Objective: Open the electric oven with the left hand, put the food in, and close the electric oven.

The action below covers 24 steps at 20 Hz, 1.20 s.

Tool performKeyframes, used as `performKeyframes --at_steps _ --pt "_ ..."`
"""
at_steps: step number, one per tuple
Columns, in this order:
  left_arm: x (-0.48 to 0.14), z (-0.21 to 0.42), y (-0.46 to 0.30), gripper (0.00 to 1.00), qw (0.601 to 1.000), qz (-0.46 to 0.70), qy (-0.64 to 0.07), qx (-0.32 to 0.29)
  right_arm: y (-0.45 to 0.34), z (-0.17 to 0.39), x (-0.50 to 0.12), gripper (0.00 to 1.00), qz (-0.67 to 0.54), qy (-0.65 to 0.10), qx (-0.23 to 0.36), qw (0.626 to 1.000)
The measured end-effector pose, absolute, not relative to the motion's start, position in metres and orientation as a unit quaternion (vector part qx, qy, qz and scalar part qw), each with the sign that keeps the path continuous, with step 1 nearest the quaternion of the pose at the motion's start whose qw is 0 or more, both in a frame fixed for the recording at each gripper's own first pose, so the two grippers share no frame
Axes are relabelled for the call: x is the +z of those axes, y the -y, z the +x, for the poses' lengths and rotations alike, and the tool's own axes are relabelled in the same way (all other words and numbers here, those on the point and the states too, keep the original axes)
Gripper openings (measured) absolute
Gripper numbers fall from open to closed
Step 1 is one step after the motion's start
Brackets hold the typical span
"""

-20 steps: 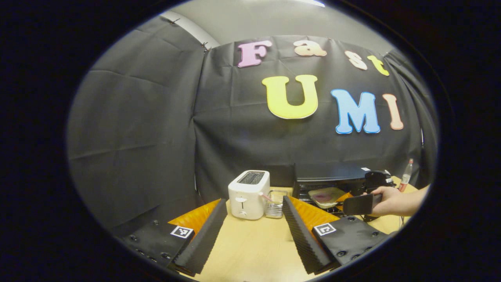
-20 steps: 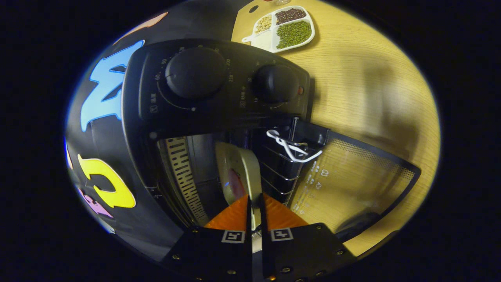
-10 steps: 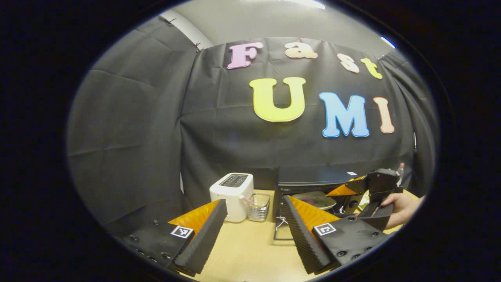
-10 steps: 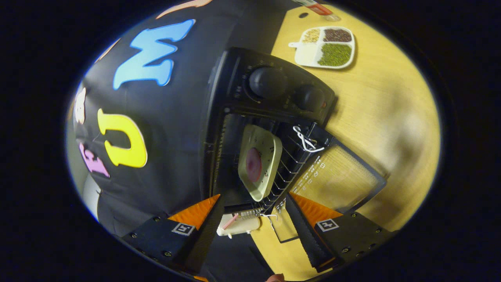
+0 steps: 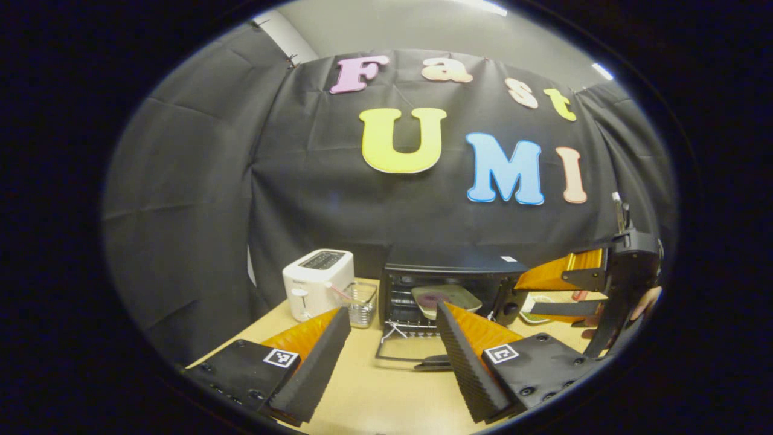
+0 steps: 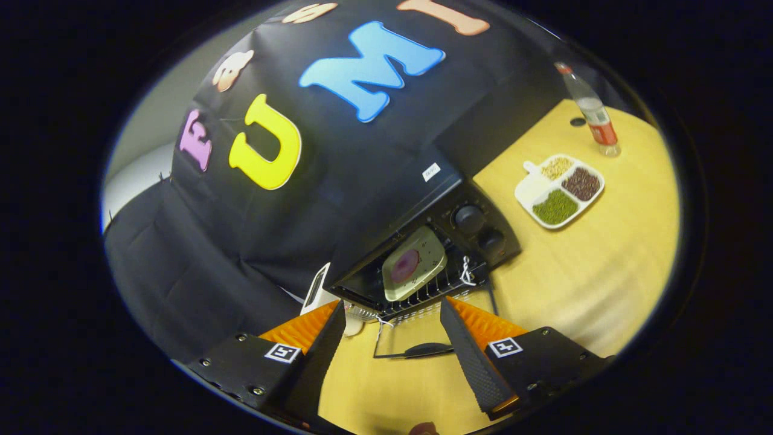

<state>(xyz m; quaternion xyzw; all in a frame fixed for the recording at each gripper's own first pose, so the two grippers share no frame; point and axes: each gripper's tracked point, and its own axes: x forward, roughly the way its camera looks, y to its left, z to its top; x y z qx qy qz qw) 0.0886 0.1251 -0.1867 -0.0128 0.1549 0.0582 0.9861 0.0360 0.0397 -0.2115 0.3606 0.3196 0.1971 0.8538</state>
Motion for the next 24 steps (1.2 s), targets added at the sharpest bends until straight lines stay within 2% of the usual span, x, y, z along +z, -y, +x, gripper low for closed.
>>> performKeyframes --at_steps 1,4,6,9,10,11,12,15,19,20,21,24 --pt "-0.193 0.087 -0.12 0.96 0.985 -0.016 -0.162 0.052 -0.03 0.032 -0.207 0.97 0.34 -0.308 0.2 0.866" --pt "-0.216 0.09 -0.103 1.0 0.983 -0.025 -0.181 0.036 0.0 0.022 -0.195 0.97 0.269 -0.27 0.199 0.903" --pt "-0.235 0.09 -0.092 0.96 0.979 -0.025 -0.199 0.023 0.022 0.019 -0.184 0.97 0.223 -0.236 0.19 0.926" --pt "-0.263 0.092 -0.075 1.0 0.974 -0.022 -0.227 -0.002 0.05 0.015 -0.169 0.97 0.155 -0.189 0.174 0.954" --pt "-0.272 0.094 -0.069 0.96 0.971 -0.023 -0.237 -0.01 0.057 0.014 -0.167 0.98 0.131 -0.176 0.168 0.961" --pt "-0.282 0.094 -0.064 1.0 0.969 -0.024 -0.246 -0.017 0.063 0.012 -0.166 0.98 0.107 -0.163 0.164 0.967" --pt "-0.291 0.096 -0.06 0.96 0.966 -0.028 -0.256 -0.023 0.068 0.009 -0.164 0.98 0.086 -0.153 0.161 0.971" --pt "-0.321 0.097 -0.052 1.0 0.955 -0.043 -0.292 -0.034 0.083 0.002 -0.164 0.98 0.057 -0.143 0.147 0.977" --pt "-0.364 0.101 -0.044 0.96 0.937 -0.058 -0.343 -0.04 0.101 -0.003 -0.171 0.98 0.05 -0.151 0.115 0.981" --pt "-0.373 0.101 -0.042 0.92 0.932 -0.058 -0.356 -0.041 0.106 -0.003 -0.173 0.98 0.047 -0.154 0.107 0.981" --pt "-0.383 0.1 -0.041 0.97 0.927 -0.058 -0.368 -0.041 0.112 -0.004 -0.175 0.98 0.044 -0.157 0.099 0.982" --pt "-0.405 0.106 -0.034 0.97 0.914 -0.058 -0.398 -0.041 0.129 -0.003 -0.179 0.98 0.036 -0.162 0.075 0.983"
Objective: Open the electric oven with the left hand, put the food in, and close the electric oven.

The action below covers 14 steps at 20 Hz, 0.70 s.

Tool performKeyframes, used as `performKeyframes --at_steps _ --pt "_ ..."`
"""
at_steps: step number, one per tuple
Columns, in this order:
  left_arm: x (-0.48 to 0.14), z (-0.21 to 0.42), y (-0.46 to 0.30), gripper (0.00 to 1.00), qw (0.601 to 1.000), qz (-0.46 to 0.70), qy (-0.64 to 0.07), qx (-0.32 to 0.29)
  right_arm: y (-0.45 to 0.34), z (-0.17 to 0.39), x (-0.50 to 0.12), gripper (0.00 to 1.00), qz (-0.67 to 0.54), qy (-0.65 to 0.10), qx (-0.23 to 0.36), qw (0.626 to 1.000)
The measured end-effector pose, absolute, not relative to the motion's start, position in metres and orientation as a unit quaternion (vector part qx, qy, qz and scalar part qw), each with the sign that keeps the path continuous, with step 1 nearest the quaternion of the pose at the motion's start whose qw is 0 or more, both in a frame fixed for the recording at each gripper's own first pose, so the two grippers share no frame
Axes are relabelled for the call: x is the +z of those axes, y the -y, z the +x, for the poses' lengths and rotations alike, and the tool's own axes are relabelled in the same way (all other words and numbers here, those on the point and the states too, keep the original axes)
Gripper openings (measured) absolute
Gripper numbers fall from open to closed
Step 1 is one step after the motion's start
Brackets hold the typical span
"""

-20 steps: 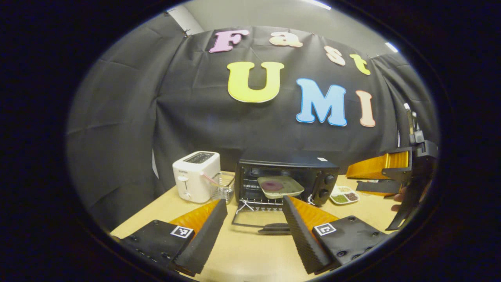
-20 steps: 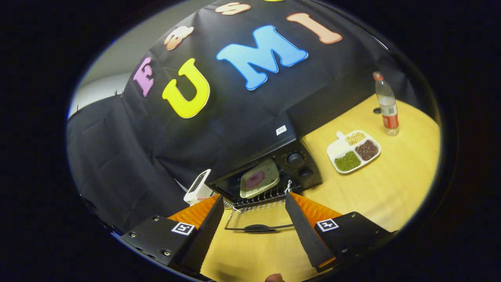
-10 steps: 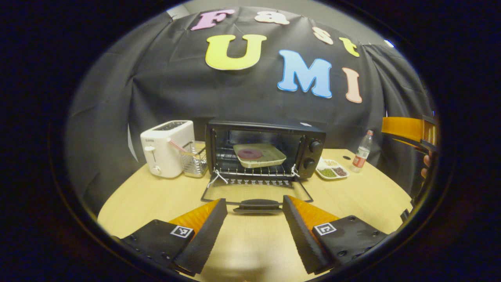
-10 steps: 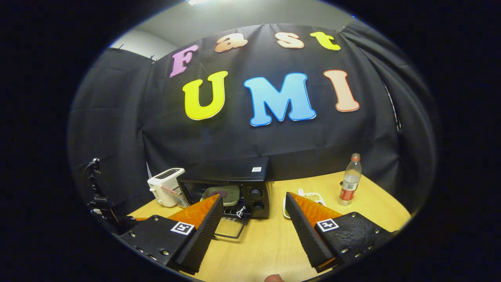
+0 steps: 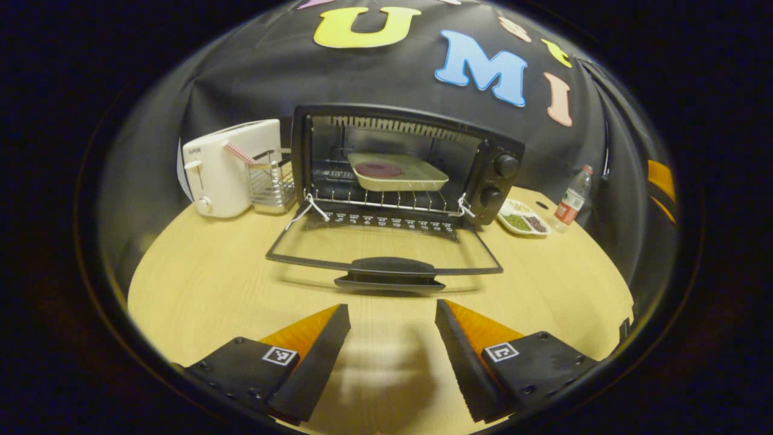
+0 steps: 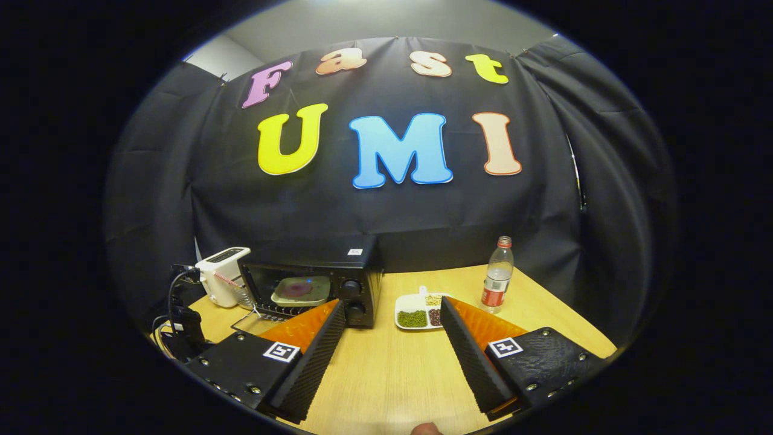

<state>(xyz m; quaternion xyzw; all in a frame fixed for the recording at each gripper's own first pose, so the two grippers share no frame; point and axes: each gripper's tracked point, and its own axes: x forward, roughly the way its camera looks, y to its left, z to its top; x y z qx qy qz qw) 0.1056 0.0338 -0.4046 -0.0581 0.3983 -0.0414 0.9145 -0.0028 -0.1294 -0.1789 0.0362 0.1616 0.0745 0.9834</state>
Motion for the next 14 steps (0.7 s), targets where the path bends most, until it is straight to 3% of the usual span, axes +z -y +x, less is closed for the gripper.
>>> performKeyframes --at_steps 6,14 --pt "-0.428 0.123 -0.03 1.0 0.906 -0.032 -0.42 -0.043 0.15 -0.002 -0.18 0.98 0.033 -0.165 0.035 0.985" --pt "-0.433 0.135 -0.031 0.97 0.911 -0.003 -0.411 -0.04 0.144 -0.004 -0.177 0.98 0.016 -0.164 0.037 0.986"
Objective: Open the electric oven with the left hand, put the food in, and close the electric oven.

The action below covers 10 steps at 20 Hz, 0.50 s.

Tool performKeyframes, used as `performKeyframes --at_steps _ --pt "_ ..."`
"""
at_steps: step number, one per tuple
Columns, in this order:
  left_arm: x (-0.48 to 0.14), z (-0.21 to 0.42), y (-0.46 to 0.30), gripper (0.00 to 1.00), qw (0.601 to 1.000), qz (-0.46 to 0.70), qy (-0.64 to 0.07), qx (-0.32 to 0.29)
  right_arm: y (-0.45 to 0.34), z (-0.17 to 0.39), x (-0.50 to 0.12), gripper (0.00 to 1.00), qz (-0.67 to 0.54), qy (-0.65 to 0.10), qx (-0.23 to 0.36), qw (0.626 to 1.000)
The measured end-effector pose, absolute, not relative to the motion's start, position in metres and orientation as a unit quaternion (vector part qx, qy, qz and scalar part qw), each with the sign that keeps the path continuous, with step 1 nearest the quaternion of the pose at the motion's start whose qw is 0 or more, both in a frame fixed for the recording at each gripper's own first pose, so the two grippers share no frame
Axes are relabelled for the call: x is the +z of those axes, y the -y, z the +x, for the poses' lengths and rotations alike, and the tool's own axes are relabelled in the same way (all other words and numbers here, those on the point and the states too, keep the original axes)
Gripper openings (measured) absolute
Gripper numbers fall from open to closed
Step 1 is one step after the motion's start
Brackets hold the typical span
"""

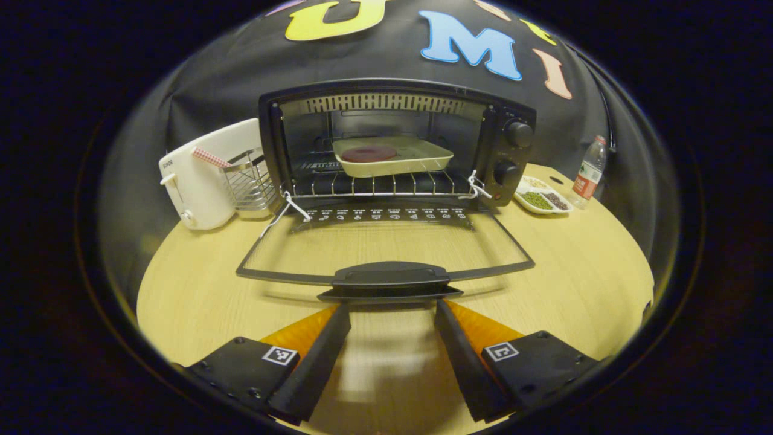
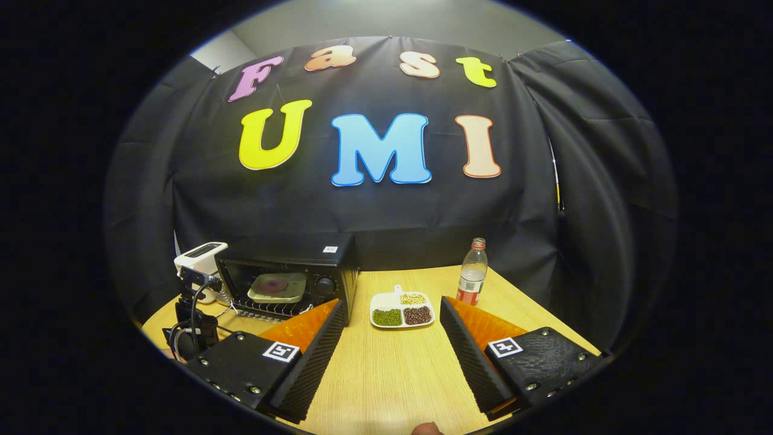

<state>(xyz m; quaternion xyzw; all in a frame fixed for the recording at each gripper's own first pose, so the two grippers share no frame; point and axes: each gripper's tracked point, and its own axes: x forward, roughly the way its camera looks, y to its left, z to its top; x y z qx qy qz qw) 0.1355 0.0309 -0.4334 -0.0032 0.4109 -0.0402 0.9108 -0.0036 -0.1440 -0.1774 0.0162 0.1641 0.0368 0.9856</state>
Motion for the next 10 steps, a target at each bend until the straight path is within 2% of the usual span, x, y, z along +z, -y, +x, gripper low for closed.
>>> performKeyframes --at_steps 2,3,5,7,8,9,10 --pt "-0.431 0.135 -0.032 0.97 0.913 -0.004 -0.407 -0.038 0.139 -0.002 -0.177 0.98 0.016 -0.162 0.043 0.986" --pt "-0.428 0.136 -0.031 1.0 0.916 -0.003 -0.4 -0.037 0.137 -0.003 -0.177 0.98 0.015 -0.161 0.047 0.986" --pt "-0.421 0.136 -0.031 0.97 0.921 -0.001 -0.387 -0.037 0.133 -0.005 -0.177 0.98 0.016 -0.16 0.054 0.986" --pt "-0.412 0.136 -0.031 1.0 0.924 -0.004 -0.38 -0.036 0.127 -0.007 -0.179 0.98 0.02 -0.163 0.063 0.984" --pt "-0.407 0.137 -0.031 0.96 0.927 -0.006 -0.375 -0.035 0.127 -0.007 -0.178 0.98 0.023 -0.164 0.066 0.984" --pt "-0.402 0.137 -0.031 1.0 0.929 -0.007 -0.367 -0.034 0.125 -0.007 -0.177 0.98 0.024 -0.163 0.069 0.984" --pt "-0.396 0.138 -0.031 0.96 0.933 -0.01 -0.359 -0.033 0.123 -0.008 -0.175 0.98 0.025 -0.161 0.071 0.984"
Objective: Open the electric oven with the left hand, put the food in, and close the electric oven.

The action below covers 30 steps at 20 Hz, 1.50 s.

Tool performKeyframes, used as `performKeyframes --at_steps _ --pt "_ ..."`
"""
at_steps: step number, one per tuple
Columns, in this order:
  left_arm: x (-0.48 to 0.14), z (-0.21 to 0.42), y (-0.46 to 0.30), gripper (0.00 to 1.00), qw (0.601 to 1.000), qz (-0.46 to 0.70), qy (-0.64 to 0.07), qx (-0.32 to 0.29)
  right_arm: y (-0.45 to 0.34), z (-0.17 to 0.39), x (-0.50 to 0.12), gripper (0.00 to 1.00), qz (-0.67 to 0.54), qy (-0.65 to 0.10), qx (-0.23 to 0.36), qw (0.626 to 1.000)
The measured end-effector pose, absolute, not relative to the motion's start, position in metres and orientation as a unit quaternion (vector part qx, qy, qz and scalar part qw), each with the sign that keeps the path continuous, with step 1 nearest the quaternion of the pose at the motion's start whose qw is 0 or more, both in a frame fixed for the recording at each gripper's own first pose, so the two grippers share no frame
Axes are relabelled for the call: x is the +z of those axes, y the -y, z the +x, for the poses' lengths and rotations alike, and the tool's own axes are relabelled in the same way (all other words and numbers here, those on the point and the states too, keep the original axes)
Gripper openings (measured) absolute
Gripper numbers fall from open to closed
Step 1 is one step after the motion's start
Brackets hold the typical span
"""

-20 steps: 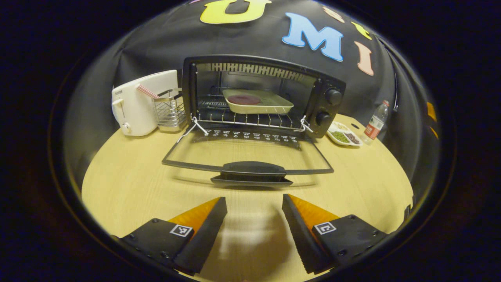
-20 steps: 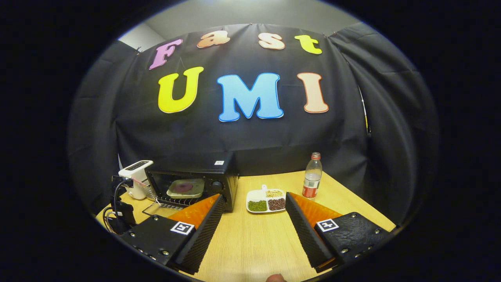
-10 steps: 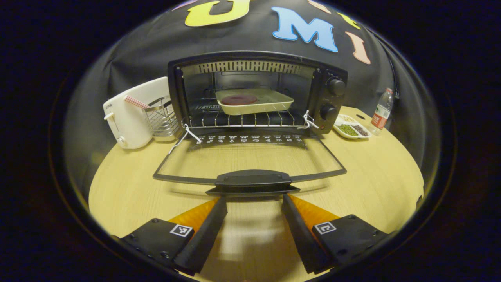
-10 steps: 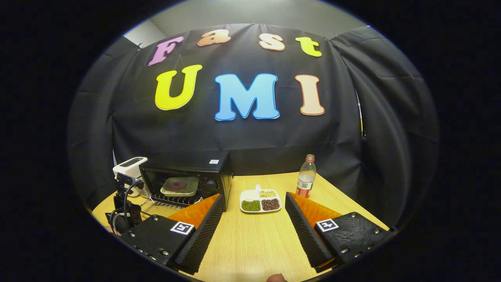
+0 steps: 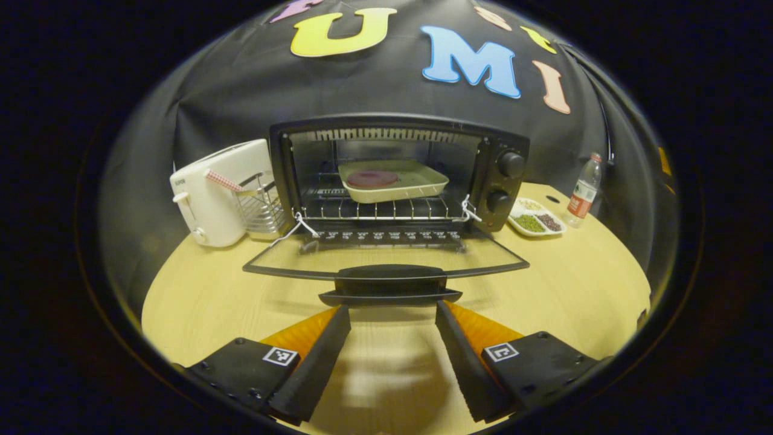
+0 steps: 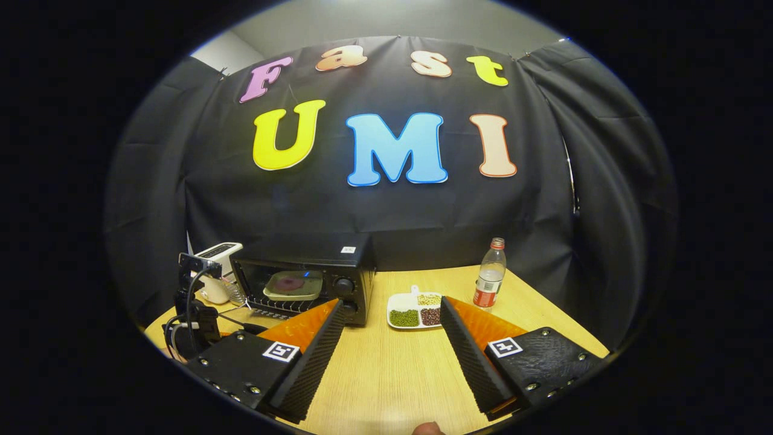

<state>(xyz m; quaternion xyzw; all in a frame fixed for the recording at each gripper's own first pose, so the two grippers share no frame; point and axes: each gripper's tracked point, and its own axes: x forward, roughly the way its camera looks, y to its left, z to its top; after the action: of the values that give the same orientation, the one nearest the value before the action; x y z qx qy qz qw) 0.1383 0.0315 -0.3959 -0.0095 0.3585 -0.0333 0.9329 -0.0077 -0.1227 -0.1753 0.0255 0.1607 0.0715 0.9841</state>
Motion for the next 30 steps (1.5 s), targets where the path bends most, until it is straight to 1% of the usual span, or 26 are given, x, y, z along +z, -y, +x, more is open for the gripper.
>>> performKeyframes --at_steps 1,2,3,5,6,7,9,10,11,13,14,15,16,17,19,20,21,22,26,30 --pt "-0.393 0.14 -0.031 1.0 0.935 -0.015 -0.352 -0.031 0.121 -0.009 -0.174 0.98 0.026 -0.159 0.074 0.984" --pt "-0.389 0.142 -0.03 0.97 0.937 -0.023 -0.348 -0.029 0.12 -0.008 -0.174 0.98 0.025 -0.159 0.077 0.984" --pt "-0.385 0.142 -0.031 1.0 0.938 -0.031 -0.345 -0.027 0.119 -0.009 -0.174 0.98 0.025 -0.16 0.077 0.984" --pt "-0.376 0.144 -0.031 1.0 0.941 -0.04 -0.334 -0.025 0.118 -0.011 -0.177 0.98 0.026 -0.162 0.079 0.983" --pt "-0.371 0.148 -0.032 0.97 0.945 -0.04 -0.325 -0.026 0.118 -0.016 -0.177 0.98 0.026 -0.162 0.079 0.983" --pt "-0.366 0.15 -0.031 1.0 0.948 -0.037 -0.315 -0.027 0.119 -0.02 -0.178 0.98 0.024 -0.162 0.079 0.983" --pt "-0.357 0.154 -0.031 0.92 0.953 -0.032 -0.3 -0.03 0.119 -0.022 -0.182 0.98 0.021 -0.163 0.079 0.983" --pt "-0.352 0.156 -0.031 0.96 0.955 -0.031 -0.294 -0.031 0.119 -0.022 -0.181 0.98 0.02 -0.165 0.079 0.983" --pt "-0.347 0.158 -0.031 0.96 0.957 -0.03 -0.287 -0.032 0.119 -0.023 -0.181 0.98 0.02 -0.166 0.079 0.983" --pt "-0.335 0.161 -0.033 1.0 0.96 -0.022 -0.276 -0.034 0.119 -0.022 -0.181 0.98 0.021 -0.167 0.078 0.983" --pt "-0.33 0.165 -0.033 0.97 0.962 -0.019 -0.27 -0.035 0.119 -0.022 -0.181 0.98 0.021 -0.168 0.078 0.982" --pt "-0.328 0.169 -0.032 0.96 0.964 -0.017 -0.264 -0.036 0.119 -0.023 -0.181 0.98 0.02 -0.169 0.078 0.982" --pt "-0.325 0.172 -0.032 1.0 0.965 -0.015 -0.259 -0.038 0.12 -0.023 -0.181 0.98 0.019 -0.171 0.078 0.982" --pt "-0.323 0.176 -0.031 0.96 0.967 -0.013 -0.253 -0.039 0.119 -0.023 -0.18 0.98 0.021 -0.172 0.078 0.982" --pt "-0.319 0.185 -0.032 0.96 0.969 -0.012 -0.245 -0.041 0.119 -0.023 -0.18 0.98 0.024 -0.172 0.077 0.982" --pt "-0.315 0.193 -0.033 1.0 0.971 -0.011 -0.237 -0.042 0.119 -0.023 -0.181 0.98 0.025 -0.173 0.078 0.982" --pt "-0.31 0.198 -0.034 0.96 0.973 -0.009 -0.228 -0.039 0.119 -0.023 -0.18 0.98 0.025 -0.172 0.079 0.982" --pt "-0.303 0.202 -0.036 0.96 0.975 -0.008 -0.22 -0.037 0.118 -0.023 -0.18 0.98 0.024 -0.172 0.081 0.981" --pt "-0.253 0.199 -0.028 1.0 0.984 -0.015 -0.174 -0.033 0.121 -0.023 -0.167 0.98 0.026 -0.16 0.093 0.982" --pt "-0.193 0.157 -0.014 1.0 0.99 -0.026 -0.135 -0.017 0.139 -0.042 -0.138 0.98 0.025 -0.133 0.104 0.985"
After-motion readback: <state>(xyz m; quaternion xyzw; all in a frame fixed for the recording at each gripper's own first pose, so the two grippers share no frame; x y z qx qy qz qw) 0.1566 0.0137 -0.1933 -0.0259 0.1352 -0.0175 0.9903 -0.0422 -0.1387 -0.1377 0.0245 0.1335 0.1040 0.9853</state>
